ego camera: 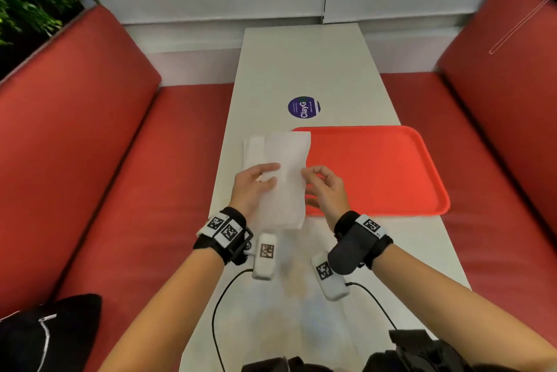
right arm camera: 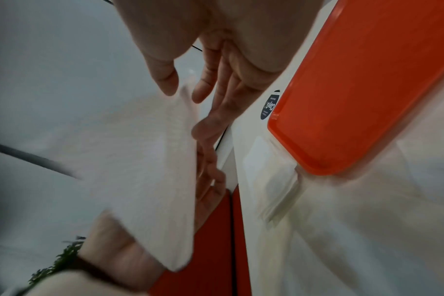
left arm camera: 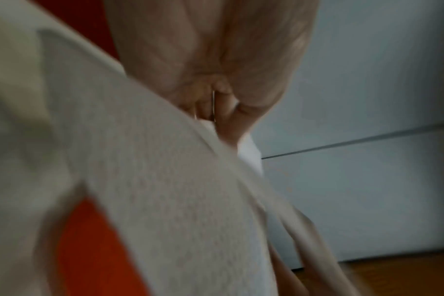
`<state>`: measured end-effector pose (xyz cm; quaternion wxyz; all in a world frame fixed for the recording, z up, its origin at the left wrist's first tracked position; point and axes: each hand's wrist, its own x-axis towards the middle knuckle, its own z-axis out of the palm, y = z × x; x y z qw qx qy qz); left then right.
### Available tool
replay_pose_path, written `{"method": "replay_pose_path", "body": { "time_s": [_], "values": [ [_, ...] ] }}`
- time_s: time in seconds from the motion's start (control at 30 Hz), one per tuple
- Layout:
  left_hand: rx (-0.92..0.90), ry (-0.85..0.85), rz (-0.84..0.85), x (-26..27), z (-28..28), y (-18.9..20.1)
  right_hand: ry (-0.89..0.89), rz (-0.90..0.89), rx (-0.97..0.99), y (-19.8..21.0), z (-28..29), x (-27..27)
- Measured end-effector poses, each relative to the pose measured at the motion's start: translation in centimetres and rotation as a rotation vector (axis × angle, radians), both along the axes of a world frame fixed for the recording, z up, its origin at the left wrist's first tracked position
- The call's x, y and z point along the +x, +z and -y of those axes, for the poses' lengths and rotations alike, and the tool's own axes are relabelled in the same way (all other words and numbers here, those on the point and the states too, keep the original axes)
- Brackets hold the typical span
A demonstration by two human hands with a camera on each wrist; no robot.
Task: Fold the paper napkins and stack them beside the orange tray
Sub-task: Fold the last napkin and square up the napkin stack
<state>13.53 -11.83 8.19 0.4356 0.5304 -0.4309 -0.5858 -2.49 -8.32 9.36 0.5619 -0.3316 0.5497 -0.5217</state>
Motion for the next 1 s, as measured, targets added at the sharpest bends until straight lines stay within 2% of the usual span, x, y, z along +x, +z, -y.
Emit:
{"method": "replay_pose_path", "body": {
  "time_s": [0.1, 0.2, 0.3, 0.43, 0.63, 0.77, 0.9, 1.0],
  "values": [
    [-0.069, -0.026, 0.118, 1.5, 3.9, -0.4, -0.047, 0.005, 0.048, -0.7, 0.1, -1.7],
    [-0.121, 0.000, 0.306, 2.8, 8.6, -1.4, -0.102, -0.011, 0.069, -1.5, -0.2, -4.3],
    [-0.091, 0.004, 0.440, 3.5, 12.2, -3.8, -0.179, -0.068, 0.104, -2.5, -1.1, -7.3],
    [-0.028, -0.040, 0.525, 3.2, 14.7, -7.2, -0.302, -0.117, 0.163, -3.9, -2.6, -10.7],
    [0.067, -0.020, 0.642, 2.2, 14.7, -9.6, -0.361, -0.138, 0.205, -4.7, -4.3, -11.8],
    [-0.012, -0.076, 0.772, 2.2, 14.1, -8.7, -0.315, -0.155, 0.186, -4.3, -4.2, -10.9],
    [-0.023, -0.080, 1.066, 3.6, 11.4, -6.7, -0.238, -0.174, 0.128, -3.7, -3.8, -9.8],
    [-0.019, -0.176, 1.114, 6.0, 7.1, -5.8, -0.149, -0.208, 0.109, -3.8, -3.9, -8.8]
  ]
}}
